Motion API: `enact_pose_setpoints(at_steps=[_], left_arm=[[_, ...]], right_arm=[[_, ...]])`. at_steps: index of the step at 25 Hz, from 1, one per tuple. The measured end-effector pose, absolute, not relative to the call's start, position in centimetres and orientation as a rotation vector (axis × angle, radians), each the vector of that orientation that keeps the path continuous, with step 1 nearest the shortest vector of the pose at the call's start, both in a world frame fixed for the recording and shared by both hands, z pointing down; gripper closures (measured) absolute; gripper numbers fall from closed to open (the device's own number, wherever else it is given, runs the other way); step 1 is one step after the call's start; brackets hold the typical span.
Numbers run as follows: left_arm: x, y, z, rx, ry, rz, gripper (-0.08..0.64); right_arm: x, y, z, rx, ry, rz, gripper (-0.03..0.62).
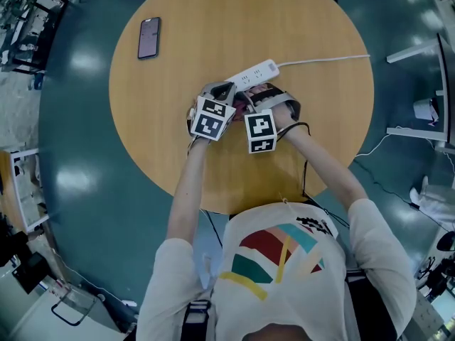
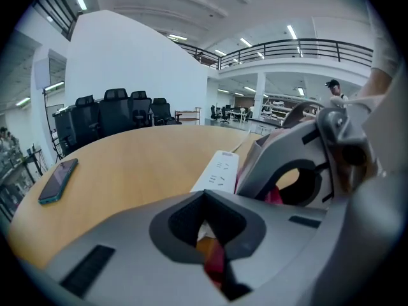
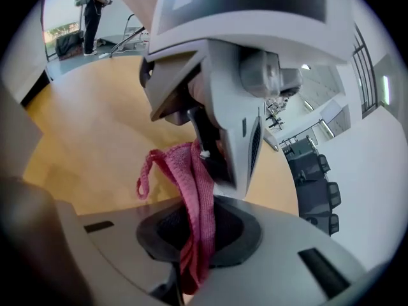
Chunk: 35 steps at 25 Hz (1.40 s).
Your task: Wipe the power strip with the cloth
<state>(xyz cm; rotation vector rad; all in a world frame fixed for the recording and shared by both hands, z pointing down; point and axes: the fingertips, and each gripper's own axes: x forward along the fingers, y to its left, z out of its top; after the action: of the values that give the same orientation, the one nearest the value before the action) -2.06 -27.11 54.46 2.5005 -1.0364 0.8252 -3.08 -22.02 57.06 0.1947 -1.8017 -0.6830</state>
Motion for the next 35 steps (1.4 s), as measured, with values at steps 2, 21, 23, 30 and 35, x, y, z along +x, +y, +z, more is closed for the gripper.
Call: enact_pose_setpoints(at_steps=[2,21,23,30,35], left_arm=[[-2.0,-27.2,54.5,2.519,-1.039,0.851,0.518],[-1.4,-26.9,54.5,2.527,-1.037,0.894,0.518],[-1.3,-27.0,54.6,2.529,-1.032,0.917,0.518],[-1.2,-26.6,53.4,2.515,-1.133,0.890,0.518],[-0.5,-24.9,53.3,2.476,-1.323,0.830,0.518]], right_arm=[[-2.3,-22.5,57.1,0.209,-1.792,-0.677,0.552],[13.0,-29.1,57.6,0.432,-1.598,-0.551,0.552],[13.3,-29.5,57.7,0.441,-1.599,-0.544,0.552],[14.6,-30.4,55.7,0.488,-1.636,-0.491,0.554],[9.4,-31.9,50.9,0.336,-1.890,-0.579,0.554]])
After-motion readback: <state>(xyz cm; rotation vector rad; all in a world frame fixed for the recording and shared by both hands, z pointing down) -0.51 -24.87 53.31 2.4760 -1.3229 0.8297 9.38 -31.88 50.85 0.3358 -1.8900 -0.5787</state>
